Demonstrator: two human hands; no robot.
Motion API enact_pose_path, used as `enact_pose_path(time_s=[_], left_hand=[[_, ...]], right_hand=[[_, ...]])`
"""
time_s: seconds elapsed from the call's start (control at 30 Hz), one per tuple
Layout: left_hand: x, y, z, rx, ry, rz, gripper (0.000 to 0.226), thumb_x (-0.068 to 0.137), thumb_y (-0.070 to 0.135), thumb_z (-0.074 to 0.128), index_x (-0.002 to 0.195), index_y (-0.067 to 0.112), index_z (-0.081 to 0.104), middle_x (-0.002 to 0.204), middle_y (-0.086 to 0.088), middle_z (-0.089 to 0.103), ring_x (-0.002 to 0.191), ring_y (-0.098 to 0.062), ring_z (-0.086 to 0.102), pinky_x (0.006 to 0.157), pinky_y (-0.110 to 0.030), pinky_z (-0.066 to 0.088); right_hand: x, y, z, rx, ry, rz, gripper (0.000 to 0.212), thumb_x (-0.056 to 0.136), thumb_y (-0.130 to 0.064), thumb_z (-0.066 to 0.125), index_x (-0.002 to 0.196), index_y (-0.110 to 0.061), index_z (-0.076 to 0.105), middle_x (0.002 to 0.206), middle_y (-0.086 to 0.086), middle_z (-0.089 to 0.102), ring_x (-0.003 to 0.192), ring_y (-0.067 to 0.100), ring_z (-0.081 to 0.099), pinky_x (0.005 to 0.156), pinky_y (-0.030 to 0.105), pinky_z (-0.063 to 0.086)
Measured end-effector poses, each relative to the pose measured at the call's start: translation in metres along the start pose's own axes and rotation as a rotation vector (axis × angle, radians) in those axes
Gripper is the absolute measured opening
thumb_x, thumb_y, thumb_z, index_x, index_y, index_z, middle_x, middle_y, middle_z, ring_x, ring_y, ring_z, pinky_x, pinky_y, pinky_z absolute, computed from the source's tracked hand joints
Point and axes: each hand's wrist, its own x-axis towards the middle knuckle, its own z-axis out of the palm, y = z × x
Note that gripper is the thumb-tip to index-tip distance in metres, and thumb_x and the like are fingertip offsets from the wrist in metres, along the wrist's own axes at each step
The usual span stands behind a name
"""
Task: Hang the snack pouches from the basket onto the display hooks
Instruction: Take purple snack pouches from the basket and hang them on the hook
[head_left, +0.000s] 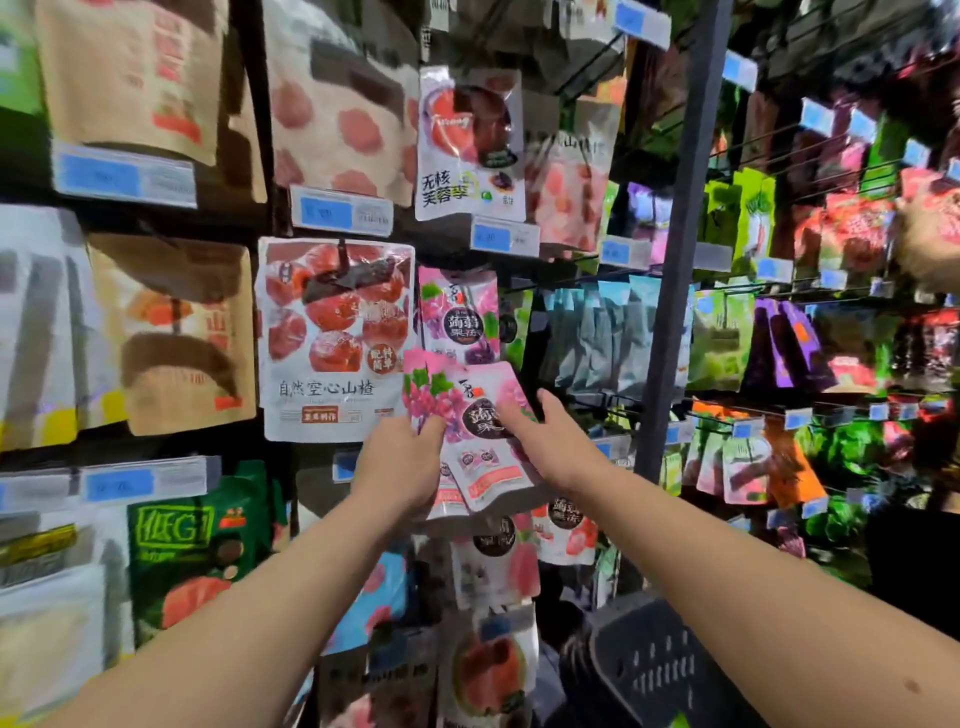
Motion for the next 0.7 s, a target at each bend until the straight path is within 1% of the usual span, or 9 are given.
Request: enact_pose_path(time_s=[0.03, 0.07, 0.1, 0.17, 0.27, 0.33, 0.4, 0.53, 0.7], left_hand=[[0.008, 0.003, -0.002, 0.005, 0.028, 0.006, 0.046, 0.101, 0.032, 0.047, 0.061, 0.010, 0.047, 0.059, -0.006, 0.052, 0.060, -0.028, 0.048, 0.055, -0.035, 0.029], [0.016, 0.005, -0.003, 0.002, 0.057, 0.013, 0.048, 0.101, 0.034, 0.048, 0.060, 0.009, 0.049, 0.058, -0.008, 0.053, 0.060, -0.030, 0.050, 0.056, -0.035, 0.029], [0.022, 0.008, -0.005, 0.003, 0.082, 0.018, 0.050, 0.101, 0.035, 0.049, 0.059, 0.009, 0.048, 0.057, -0.008, 0.053, 0.059, -0.030, 0.050, 0.056, -0.035, 0.030], [0.031, 0.015, -0.006, -0.003, 0.099, 0.042, 0.052, 0.101, 0.035, 0.050, 0.055, 0.011, 0.045, 0.052, -0.006, 0.051, 0.053, -0.026, 0.048, 0.051, -0.034, 0.029], [0.043, 0.028, -0.009, -0.023, 0.100, 0.068, 0.056, 0.102, 0.037, 0.052, 0.052, 0.013, 0.044, 0.047, -0.004, 0.047, 0.046, -0.022, 0.044, 0.048, -0.031, 0.030], [0.055, 0.039, -0.011, -0.042, 0.113, 0.067, 0.059, 0.101, 0.041, 0.052, 0.051, 0.010, 0.047, 0.046, -0.006, 0.049, 0.045, -0.023, 0.046, 0.049, -0.032, 0.036], [0.068, 0.050, -0.011, -0.037, 0.118, 0.073, 0.059, 0.101, 0.045, 0.052, 0.054, 0.009, 0.051, 0.051, -0.006, 0.055, 0.050, -0.024, 0.053, 0.053, -0.033, 0.039], [0.096, 0.065, -0.010, 0.054, 0.125, 0.051, 0.059, 0.099, 0.056, 0.048, 0.070, 0.005, 0.058, 0.075, -0.014, 0.065, 0.075, -0.034, 0.064, 0.062, -0.035, 0.041], [0.110, 0.068, -0.006, 0.060, 0.112, 0.020, 0.056, 0.101, 0.054, 0.048, 0.072, 0.007, 0.056, 0.076, -0.012, 0.062, 0.076, -0.033, 0.063, 0.068, -0.037, 0.049]], right_hand=[[0.000, -0.003, 0.000, 0.016, -0.061, -0.047, 0.111, 0.071, -0.086, 0.062, 0.160, -0.037, 0.017, 0.149, -0.008, 0.046, 0.133, 0.021, 0.052, 0.111, 0.048, 0.043], [-0.001, -0.005, 0.000, 0.011, -0.115, -0.116, 0.116, 0.069, -0.084, 0.067, 0.161, -0.042, 0.010, 0.157, -0.009, 0.038, 0.140, 0.020, 0.045, 0.115, 0.045, 0.039], [-0.002, -0.007, 0.000, -0.002, -0.153, -0.176, 0.117, 0.071, -0.079, 0.072, 0.162, -0.039, 0.011, 0.161, -0.009, 0.034, 0.144, 0.018, 0.040, 0.115, 0.039, 0.036], [0.000, -0.010, -0.004, 0.023, -0.149, -0.267, 0.103, 0.080, -0.058, 0.079, 0.162, -0.028, 0.025, 0.156, -0.013, 0.037, 0.140, 0.009, 0.038, 0.107, 0.026, 0.032], [0.013, -0.014, -0.011, 0.168, -0.079, -0.296, 0.087, 0.080, -0.042, 0.085, 0.154, -0.024, 0.043, 0.150, -0.012, 0.048, 0.128, 0.001, 0.041, 0.105, 0.025, 0.036], [0.023, -0.019, -0.015, 0.216, -0.027, -0.319, 0.084, 0.078, -0.039, 0.087, 0.151, -0.025, 0.048, 0.143, -0.013, 0.053, 0.126, 0.001, 0.046, 0.109, 0.029, 0.041], [0.035, -0.023, -0.019, 0.218, 0.017, -0.356, 0.085, 0.076, -0.041, 0.088, 0.151, -0.026, 0.049, 0.142, -0.014, 0.053, 0.127, 0.001, 0.047, 0.108, 0.028, 0.040], [0.058, -0.033, -0.029, 0.193, 0.092, -0.412, 0.092, 0.074, -0.046, 0.089, 0.152, -0.024, 0.047, 0.153, -0.008, 0.048, 0.138, 0.008, 0.043, 0.113, 0.032, 0.037], [0.077, -0.038, -0.035, 0.131, 0.122, -0.430, 0.090, 0.075, -0.043, 0.088, 0.152, -0.022, 0.047, 0.153, -0.004, 0.049, 0.137, 0.010, 0.045, 0.110, 0.029, 0.037]])
